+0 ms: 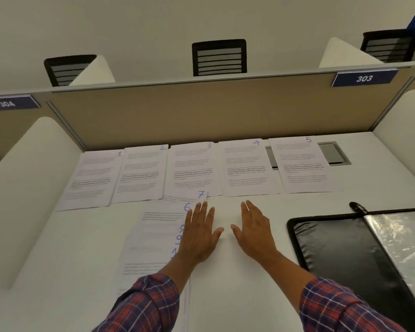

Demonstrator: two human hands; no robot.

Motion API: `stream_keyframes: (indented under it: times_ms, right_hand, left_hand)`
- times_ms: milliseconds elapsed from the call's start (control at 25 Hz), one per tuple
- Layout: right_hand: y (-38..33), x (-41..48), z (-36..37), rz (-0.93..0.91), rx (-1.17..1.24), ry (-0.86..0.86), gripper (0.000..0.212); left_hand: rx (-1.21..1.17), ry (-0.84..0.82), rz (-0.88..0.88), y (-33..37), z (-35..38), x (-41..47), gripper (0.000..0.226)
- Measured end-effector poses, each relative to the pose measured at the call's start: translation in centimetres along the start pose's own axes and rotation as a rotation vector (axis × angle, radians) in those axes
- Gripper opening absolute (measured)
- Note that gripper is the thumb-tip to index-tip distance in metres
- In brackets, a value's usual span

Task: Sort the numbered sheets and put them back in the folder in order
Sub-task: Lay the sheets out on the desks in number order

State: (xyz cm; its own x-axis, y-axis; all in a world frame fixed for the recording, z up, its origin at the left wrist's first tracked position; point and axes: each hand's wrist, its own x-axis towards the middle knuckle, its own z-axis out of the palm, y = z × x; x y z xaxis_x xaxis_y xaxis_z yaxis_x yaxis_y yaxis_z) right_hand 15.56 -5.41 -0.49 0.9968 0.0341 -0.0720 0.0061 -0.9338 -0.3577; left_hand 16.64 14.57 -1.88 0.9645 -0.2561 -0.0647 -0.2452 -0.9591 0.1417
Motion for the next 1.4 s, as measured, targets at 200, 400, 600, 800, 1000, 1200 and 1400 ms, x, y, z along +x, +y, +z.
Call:
stream_keyframes:
  times_ms: [200,400,600,800,1000,1200,1400]
  right_hand:
    - [-6.8,-0.2,2.9,-0.062,0.056,-0.078,0.068]
    - [-10.6,1.9,4.2,-0.041,0.132,-0.126,0.06]
    - [-12.9,4.7,5.1,0.053,0.206,-0.16,0.058]
    - [-14.8,7.1,5.0,0.308,0.239,-0.239,0.044]
    - [-15.8,7.1,5.5,0.425,0.419,-0.224,0.022]
    - [-16.3,6.4,4.4,0.414,0.581,-0.106,0.022]
    - [-16.0,5.2,0.5,0.397,0.714,0.11,0.019]
  left_hand:
    - [0.001,0.008,-0.069,-8.1,0.0,-3.5,0.091]
    - [-0.034,-0.019,-0.102,-12.1,0.2,-4.9,0.093]
    - [-0.069,-0.004,-0.093,-14.0,1.8,-5.6,0.092]
    - [-0.086,0.016,-0.094,-14.3,2.4,-5.9,0.093]
    - [-0.094,0.031,-0.089,-14.4,2.5,-6.0,0.086]
    - [-0.118,0.045,-0.093,-14.4,2.5,-6.3,0.078]
    - [-0.172,0.055,-0.085,-14.5,2.2,-6.6,0.078]
